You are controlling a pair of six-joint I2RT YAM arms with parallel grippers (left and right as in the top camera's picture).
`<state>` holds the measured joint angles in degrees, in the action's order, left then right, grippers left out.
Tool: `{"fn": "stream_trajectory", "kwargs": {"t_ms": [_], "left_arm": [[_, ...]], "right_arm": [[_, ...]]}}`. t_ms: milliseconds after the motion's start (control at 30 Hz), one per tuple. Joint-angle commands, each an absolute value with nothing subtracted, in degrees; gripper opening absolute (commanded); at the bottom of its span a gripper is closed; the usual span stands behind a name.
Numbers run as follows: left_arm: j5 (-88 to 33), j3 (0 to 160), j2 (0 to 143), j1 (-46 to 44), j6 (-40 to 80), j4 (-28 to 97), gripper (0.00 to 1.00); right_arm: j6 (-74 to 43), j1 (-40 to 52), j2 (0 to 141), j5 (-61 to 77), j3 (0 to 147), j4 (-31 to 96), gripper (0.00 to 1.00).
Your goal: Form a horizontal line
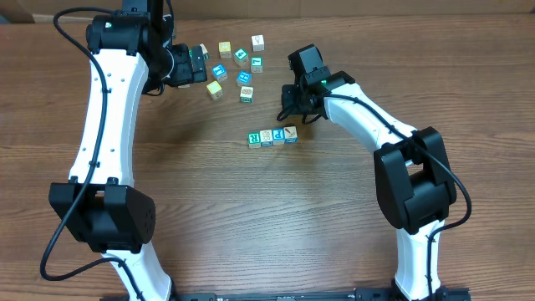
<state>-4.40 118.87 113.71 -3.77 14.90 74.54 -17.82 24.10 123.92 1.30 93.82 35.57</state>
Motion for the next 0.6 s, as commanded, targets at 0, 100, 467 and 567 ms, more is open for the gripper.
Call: {"fn": "stream_trajectory", "kwargs": {"t_ms": [0,100,467,567], "left_arm": [[-4.03,119.24,113.99,-3.88,15.46,74.54,1.00],[-4.03,119.24,113.99,-3.88,15.46,74.54,1.00],[-4.03,119.24,113.99,-3.88,15.46,74.54,1.00],[-4.03,119.24,113.99,-3.88,15.46,74.54,1.00]], "right_arm": [[-18.02,24.45,123.57,1.63,93.69,35.29,0.04],[-18.00,25.12,124.33,1.61,93.69,34.89,0.04],[-17.98,25.93,126.08,1.02,93.69,36.42,0.04],[-17.98,25.93,126.08,1.02,93.69,37.41,0.04]]}}
